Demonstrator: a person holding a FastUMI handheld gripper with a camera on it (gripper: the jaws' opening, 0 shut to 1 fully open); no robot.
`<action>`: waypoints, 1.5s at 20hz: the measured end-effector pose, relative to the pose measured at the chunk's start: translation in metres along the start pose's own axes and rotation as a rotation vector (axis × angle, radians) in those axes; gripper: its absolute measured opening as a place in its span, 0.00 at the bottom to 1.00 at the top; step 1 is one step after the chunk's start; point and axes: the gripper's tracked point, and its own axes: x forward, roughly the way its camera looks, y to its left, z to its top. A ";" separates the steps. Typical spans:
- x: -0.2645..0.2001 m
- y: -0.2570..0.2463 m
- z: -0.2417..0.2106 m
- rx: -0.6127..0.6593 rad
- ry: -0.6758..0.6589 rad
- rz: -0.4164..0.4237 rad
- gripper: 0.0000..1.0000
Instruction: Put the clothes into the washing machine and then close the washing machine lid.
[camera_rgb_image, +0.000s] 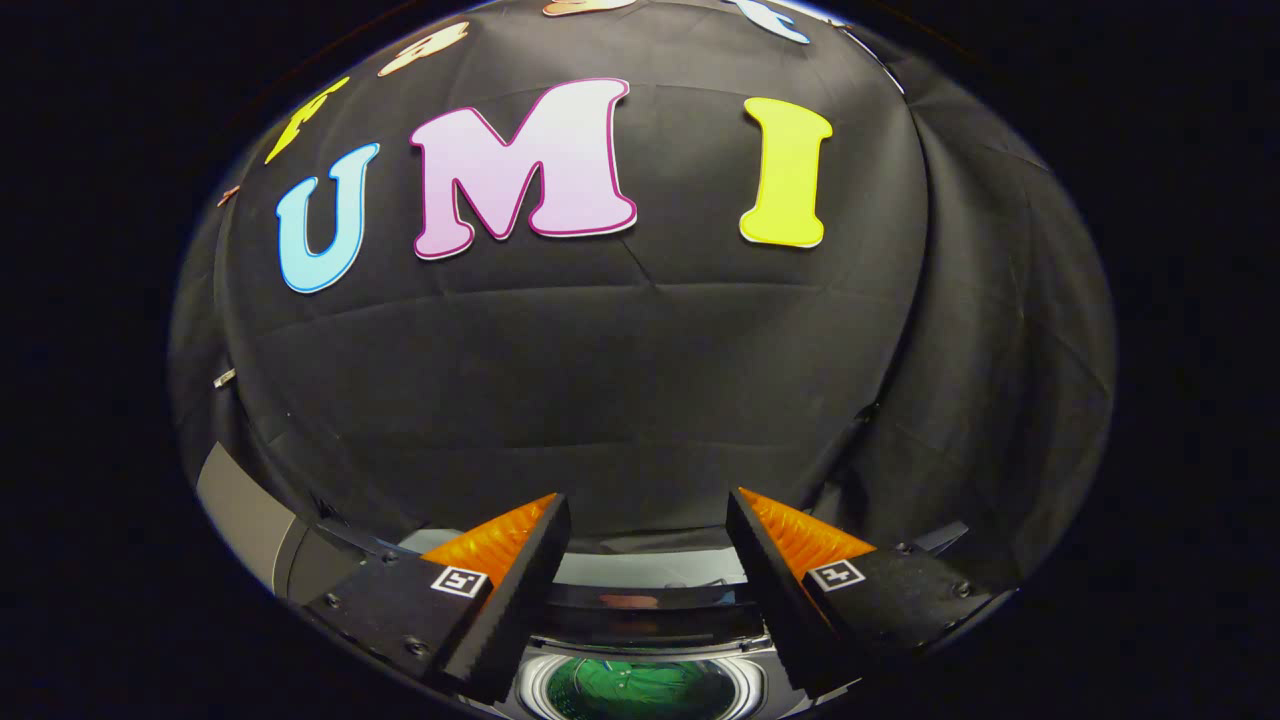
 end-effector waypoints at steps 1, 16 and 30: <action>0.000 0.001 0.001 -0.003 0.001 -0.001 1.00; -0.062 -0.001 -0.040 -0.021 -0.017 -0.005 1.00; -0.100 0.001 -0.105 -0.085 0.049 -0.018 1.00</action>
